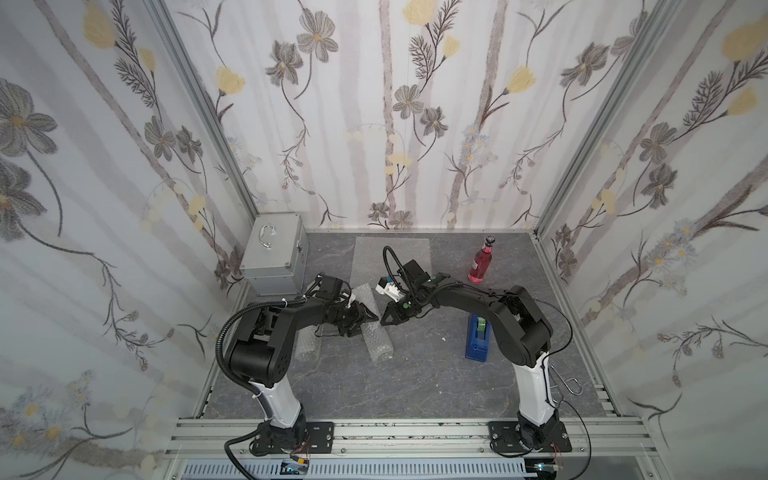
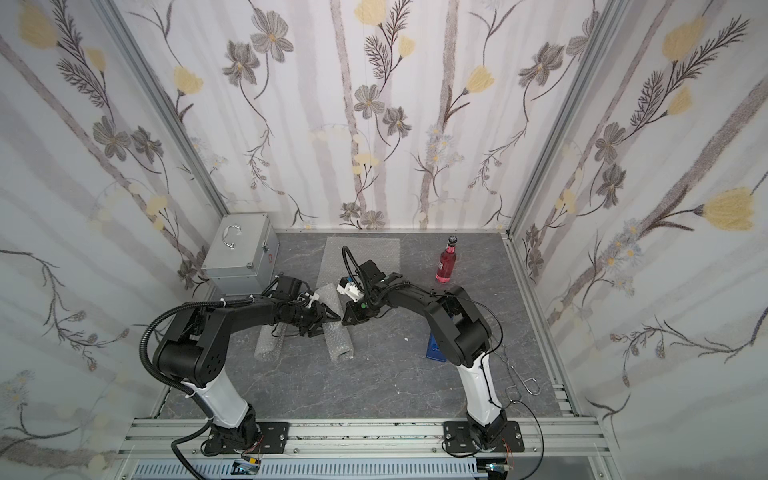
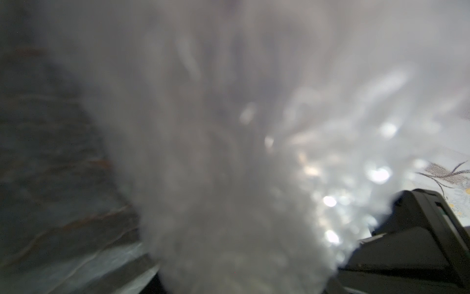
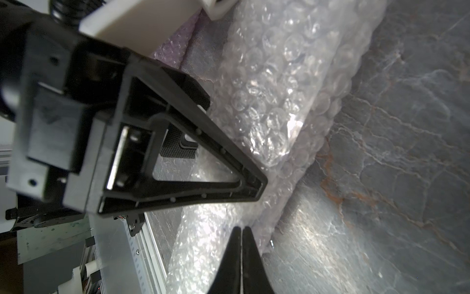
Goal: Wrap wine bottles in bubble wrap
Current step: Stick the tape on the bubble wrap.
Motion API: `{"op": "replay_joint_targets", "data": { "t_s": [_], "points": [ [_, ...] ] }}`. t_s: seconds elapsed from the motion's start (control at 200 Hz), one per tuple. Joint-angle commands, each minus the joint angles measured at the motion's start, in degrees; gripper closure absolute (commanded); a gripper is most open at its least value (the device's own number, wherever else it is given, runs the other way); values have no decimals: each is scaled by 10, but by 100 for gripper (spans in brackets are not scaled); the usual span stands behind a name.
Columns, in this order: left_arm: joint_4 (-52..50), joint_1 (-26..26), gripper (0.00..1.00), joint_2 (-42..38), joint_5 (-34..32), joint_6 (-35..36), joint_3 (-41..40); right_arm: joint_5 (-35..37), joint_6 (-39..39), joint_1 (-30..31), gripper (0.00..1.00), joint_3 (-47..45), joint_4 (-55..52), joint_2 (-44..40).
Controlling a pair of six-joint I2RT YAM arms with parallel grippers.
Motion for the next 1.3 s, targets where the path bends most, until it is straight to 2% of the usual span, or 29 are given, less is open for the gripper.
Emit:
{"op": "replay_joint_targets", "data": {
  "t_s": [0.0,0.175,0.435,0.859,0.949,1.129,1.294],
  "points": [
    [-52,-3,56,8,-72,9,-3,-19,-12,5,91,7,-1,8],
    [-52,-2,56,8,-72,9,-3,-16,-11,10,86,4,-4,15],
    [-53,-3,56,7,-73,12,-2,-52,-11,13,71,-8,-3,6],
    [-54,-3,56,8,-74,14,-2,-90,11,-30,70,-86,51,-78],
    [-55,-3,56,6,-75,14,-3,-90,18,-30,72,-79,53,-76],
    [-55,-4,56,5,-76,15,-3,-91,32,-15,93,-52,50,-46],
    [-56,-4,56,5,-76,15,-3,-87,37,-2,95,-40,51,-29]
  ]
}}
